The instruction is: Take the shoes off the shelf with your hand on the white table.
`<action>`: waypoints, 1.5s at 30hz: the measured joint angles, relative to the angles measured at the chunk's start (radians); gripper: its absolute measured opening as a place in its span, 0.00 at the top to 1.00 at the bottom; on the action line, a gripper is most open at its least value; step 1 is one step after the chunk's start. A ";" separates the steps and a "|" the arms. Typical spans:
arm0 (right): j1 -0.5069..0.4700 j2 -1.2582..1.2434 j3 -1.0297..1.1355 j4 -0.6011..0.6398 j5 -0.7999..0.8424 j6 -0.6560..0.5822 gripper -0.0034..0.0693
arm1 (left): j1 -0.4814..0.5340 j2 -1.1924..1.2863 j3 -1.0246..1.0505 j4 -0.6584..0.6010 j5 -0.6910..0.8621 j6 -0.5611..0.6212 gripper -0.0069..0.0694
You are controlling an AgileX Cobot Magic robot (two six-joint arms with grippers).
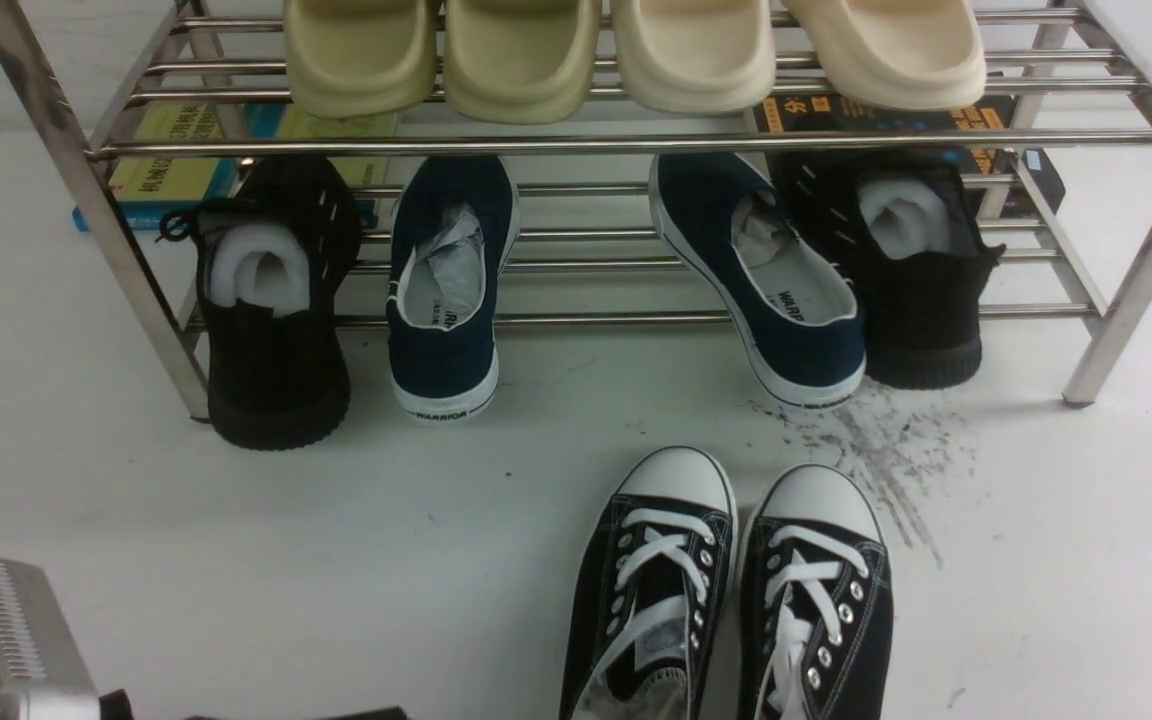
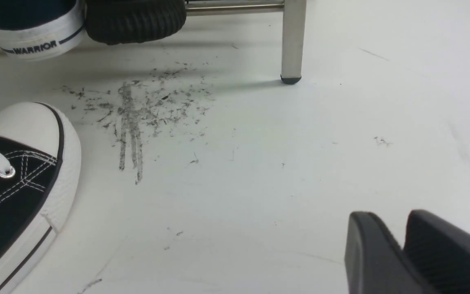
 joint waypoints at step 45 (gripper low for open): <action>0.000 0.000 0.000 0.000 0.000 0.000 0.67 | 1.112 -0.459 0.248 -0.546 0.338 0.529 0.79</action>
